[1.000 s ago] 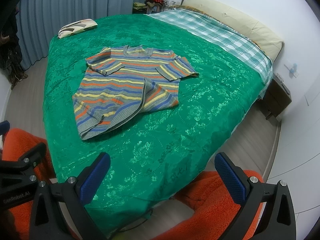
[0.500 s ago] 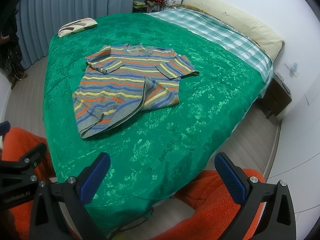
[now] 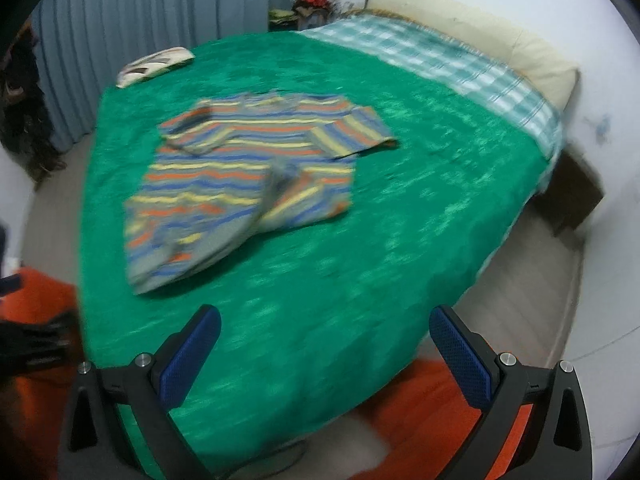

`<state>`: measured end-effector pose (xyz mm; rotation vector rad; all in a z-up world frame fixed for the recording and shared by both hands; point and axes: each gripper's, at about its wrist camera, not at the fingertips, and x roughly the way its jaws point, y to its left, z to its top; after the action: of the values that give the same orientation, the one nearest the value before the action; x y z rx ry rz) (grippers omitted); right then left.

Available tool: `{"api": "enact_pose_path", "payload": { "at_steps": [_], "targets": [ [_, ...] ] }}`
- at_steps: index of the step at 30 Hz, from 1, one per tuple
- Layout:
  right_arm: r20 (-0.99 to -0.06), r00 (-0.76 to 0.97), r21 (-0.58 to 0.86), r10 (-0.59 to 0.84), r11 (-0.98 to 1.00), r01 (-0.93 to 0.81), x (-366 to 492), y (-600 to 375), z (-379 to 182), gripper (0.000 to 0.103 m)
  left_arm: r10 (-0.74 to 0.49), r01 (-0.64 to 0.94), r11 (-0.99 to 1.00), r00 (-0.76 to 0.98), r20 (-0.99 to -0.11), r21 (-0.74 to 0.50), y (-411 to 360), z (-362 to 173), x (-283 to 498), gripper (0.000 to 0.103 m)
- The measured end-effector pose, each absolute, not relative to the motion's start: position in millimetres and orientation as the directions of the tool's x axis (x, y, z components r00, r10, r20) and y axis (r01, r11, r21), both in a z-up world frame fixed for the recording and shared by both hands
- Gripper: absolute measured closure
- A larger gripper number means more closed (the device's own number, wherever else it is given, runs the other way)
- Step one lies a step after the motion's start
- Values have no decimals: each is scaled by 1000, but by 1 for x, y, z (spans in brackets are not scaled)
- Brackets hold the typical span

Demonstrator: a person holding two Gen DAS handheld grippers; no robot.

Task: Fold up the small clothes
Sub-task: 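Grasp the folded ribbed hem with the right tool while the left tool grasps the hem edge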

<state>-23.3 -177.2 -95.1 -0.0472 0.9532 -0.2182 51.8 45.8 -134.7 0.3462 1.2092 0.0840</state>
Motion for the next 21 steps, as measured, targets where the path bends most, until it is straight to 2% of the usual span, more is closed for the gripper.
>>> {"api": "enact_pose_path", "payload": {
  "at_steps": [2, 5, 7, 10, 12, 13, 15, 16, 17, 21],
  "targets": [
    [-821, 534, -153, -201, 979, 133, -4, -189, -104, 0, 222, 104, 957, 343, -913, 272, 52, -138, 53, 1],
    [-842, 537, -21, -38, 999, 38, 30, -194, -113, 1, 152, 87, 978, 332, -931, 190, 55, -137, 55, 1],
    [-837, 547, 20, 14, 1000, 6, 64, -190, -117, 1, 127, 95, 981, 345, -930, 169, 52, -135, 56, 1],
    [-856, 515, 45, 34, 999, 9, 116, -178, -128, 2, 104, 112, 982, 360, -927, 153, 46, -135, 60, 1],
    [-873, 487, -11, -6, 1000, -8, 154, -160, -144, 5, 76, 128, 983, 357, -931, 130, 44, -134, 61, 1],
    [-888, 458, -43, -33, 999, -10, 171, -152, -158, 13, 68, 133, 984, 354, -933, 122, 45, -134, 64, 1],
    [-922, 386, -33, -37, 999, 19, 191, -153, -185, 47, 53, 144, 983, 352, -934, 110, 48, -133, 59, 1],
    [-937, 350, -11, -25, 999, 42, 197, -159, -198, 87, 49, 147, 983, 352, -935, 107, 50, -132, 57, 1],
    [-944, 329, 22, -4, 997, 75, 196, -168, -206, 97, 46, 150, 983, 351, -935, 104, 53, -132, 55, 1],
    [-886, 462, 122, 50, 984, 128, 130, -195, -174, 100, 22, 140, 988, 324, -946, 71, 70, -141, 47, 1]
  ]
}}
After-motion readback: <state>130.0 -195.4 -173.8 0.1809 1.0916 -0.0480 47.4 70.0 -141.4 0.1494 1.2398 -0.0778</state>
